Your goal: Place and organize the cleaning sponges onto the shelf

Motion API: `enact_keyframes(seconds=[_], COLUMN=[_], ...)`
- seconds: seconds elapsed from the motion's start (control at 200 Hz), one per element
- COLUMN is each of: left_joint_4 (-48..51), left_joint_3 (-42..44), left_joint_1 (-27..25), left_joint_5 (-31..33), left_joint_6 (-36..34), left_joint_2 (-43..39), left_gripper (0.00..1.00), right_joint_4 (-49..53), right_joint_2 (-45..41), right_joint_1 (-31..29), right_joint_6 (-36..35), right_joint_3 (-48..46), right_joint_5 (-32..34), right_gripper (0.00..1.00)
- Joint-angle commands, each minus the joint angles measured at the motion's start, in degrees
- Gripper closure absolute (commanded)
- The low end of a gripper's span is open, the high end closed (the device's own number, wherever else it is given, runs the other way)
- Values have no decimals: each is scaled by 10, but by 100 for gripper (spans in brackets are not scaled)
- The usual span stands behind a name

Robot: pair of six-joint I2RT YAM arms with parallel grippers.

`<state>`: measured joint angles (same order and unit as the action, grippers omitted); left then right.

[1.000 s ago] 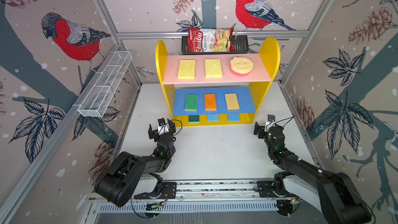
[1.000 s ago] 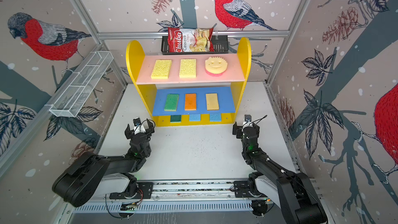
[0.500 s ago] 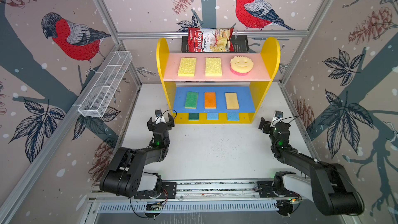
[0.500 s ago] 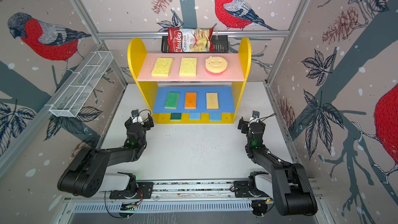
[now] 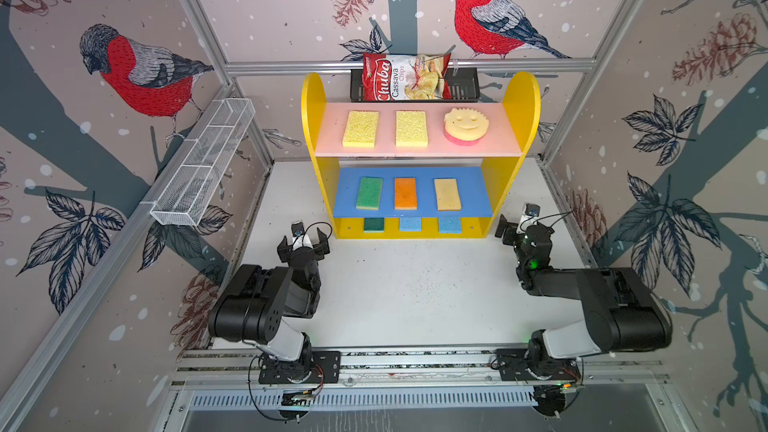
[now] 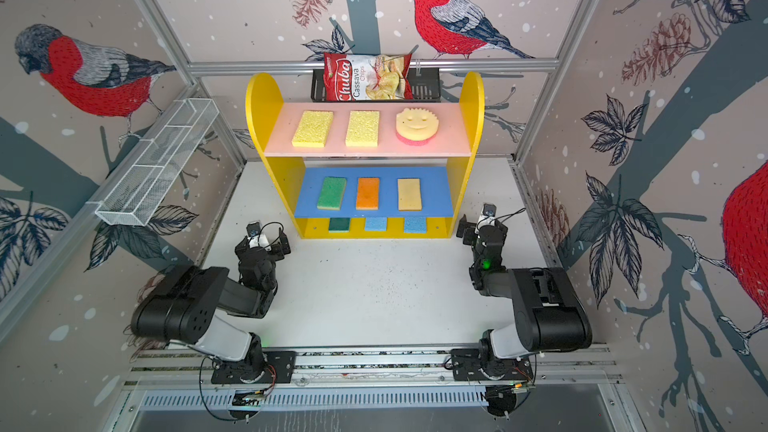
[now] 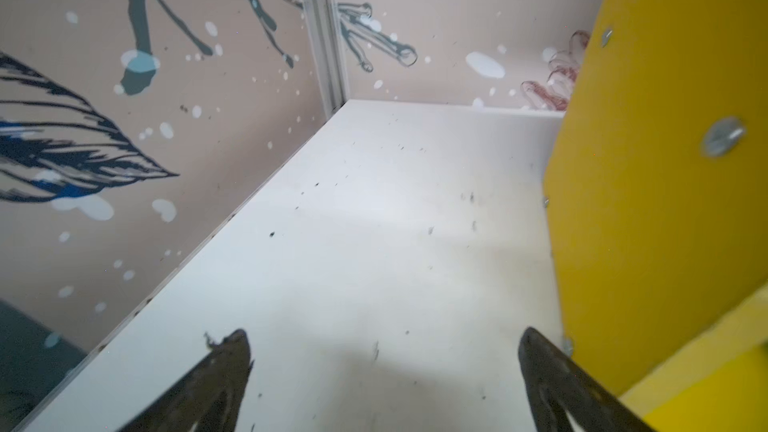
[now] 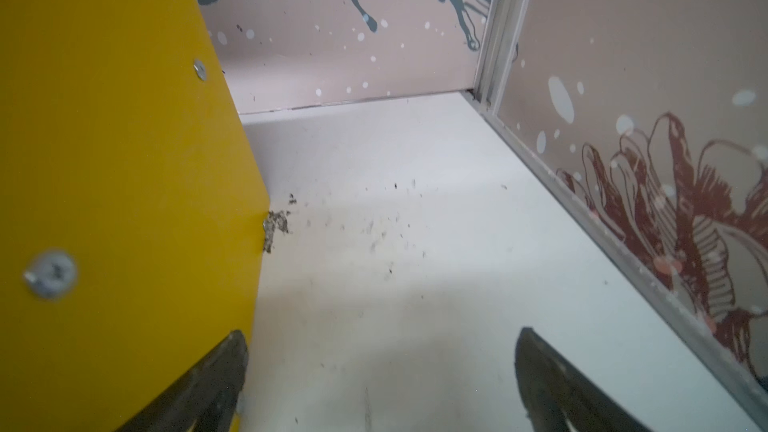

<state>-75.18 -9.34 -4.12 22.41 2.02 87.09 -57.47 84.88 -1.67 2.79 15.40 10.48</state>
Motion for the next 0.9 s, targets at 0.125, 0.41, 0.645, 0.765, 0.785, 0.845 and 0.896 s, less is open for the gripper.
enact_keyframes(seconds=[0.125,0.41,0.645,0.765,0.785,0.845,0.896], left_joint_4=[-49,-33,-33,-34,-34,-34,-34], left_joint_3=[-10,-23,-23,-23,-23,-23,-23], left_joint_1=[12,6,7,6,6,6,6], left_joint_5=[-19,-18,-17,-18,-18,-18,-18], left_joint_6=[14,4,5,4,4,4,4], left_joint_2=[20,24,24,24,25,24,24], left_gripper=[1,1,1,1,1,1,1], right_joint_4=[-101,-110,-111,-111,-111,-111,-111], right_joint_2=[11,11,10,11,11,11,11], right_joint_1=[25,26,27,27,27,27,27], right_joint_6=[11,12,13,13,13,13,13], right_joint_3=[-16,-20,-20,-20,-20,-20,-20], right_joint_5=[-85,-84,-86,-86,-85,-86,-85], right_gripper=[0,0,0,0,0,0,0])
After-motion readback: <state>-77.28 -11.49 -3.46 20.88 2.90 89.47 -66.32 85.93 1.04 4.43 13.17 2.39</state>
